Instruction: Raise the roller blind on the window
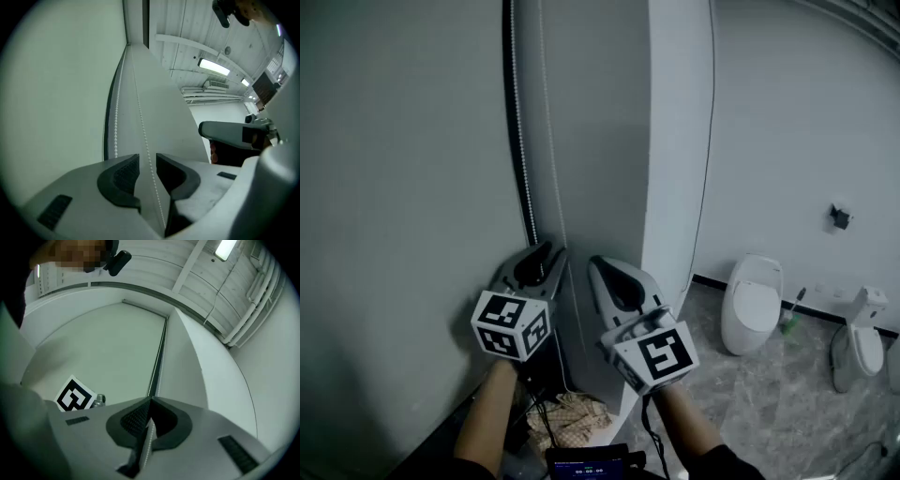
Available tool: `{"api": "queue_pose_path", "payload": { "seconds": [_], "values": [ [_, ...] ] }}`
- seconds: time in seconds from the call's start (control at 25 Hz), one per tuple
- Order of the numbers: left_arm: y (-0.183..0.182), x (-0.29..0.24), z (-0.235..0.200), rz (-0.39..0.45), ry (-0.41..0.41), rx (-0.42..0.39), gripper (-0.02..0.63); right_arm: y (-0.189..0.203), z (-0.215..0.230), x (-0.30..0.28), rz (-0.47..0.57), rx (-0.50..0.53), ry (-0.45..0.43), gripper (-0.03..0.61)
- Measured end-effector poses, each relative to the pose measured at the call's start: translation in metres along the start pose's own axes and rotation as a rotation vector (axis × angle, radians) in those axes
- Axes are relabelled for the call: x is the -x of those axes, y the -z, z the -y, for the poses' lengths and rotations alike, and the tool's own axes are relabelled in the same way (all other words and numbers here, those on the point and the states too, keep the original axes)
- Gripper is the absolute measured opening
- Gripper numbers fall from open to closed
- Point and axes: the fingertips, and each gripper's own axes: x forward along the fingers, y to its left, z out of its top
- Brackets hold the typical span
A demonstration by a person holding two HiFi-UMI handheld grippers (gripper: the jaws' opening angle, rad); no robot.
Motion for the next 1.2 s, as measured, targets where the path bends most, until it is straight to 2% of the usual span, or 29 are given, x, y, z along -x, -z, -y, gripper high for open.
{"api": "queue_pose_path", "payload": {
  "seconds": [0.04,0.24,0.36,0.44,0.72,0.76,0.8,1.0,1.2],
  "values": [
    [0.002,-0.003,-0.002,-0.002,0.003,0.003,0.075,0.002,0.0,-0.002,0.002,-0.008,-0.003,0.009],
    [0.008,-0.013,-0.006,-0.011,0.014,-0.006,0.077,0.008,0.001,-0.007,0.001,-0.016,-0.002,0.009],
    [0.012,-0.018,-0.008,-0.013,0.017,-0.005,0.077,-0.004,0.001,-0.006,0.102,-0.051,-0.019,0.009],
    [0.016,-0.02,-0.012,-0.014,0.018,0.003,0.077,-0.006,0.002,-0.004,0.129,-0.085,-0.024,0.011],
    [0.03,-0.024,-0.011,-0.053,0.021,0.057,0.075,-0.009,-0.007,0.002,0.133,-0.076,-0.054,0.009],
    [0.029,-0.026,-0.014,-0.052,0.018,0.059,0.07,-0.007,-0.006,-0.001,0.132,-0.072,-0.054,0.011],
    [0.027,-0.027,-0.017,-0.048,0.013,0.057,0.031,-0.006,-0.003,-0.004,0.123,-0.071,-0.049,0.011],
    [0.021,-0.022,-0.014,-0.043,0.017,0.044,0.017,0.001,0.004,-0.004,0.087,-0.09,-0.029,0.011],
    [0.062,-0.021,-0.037,-0.062,0.045,0.045,0.015,0.04,-0.004,-0.034,0.049,-0.085,-0.027,0.011]
  ]
}}
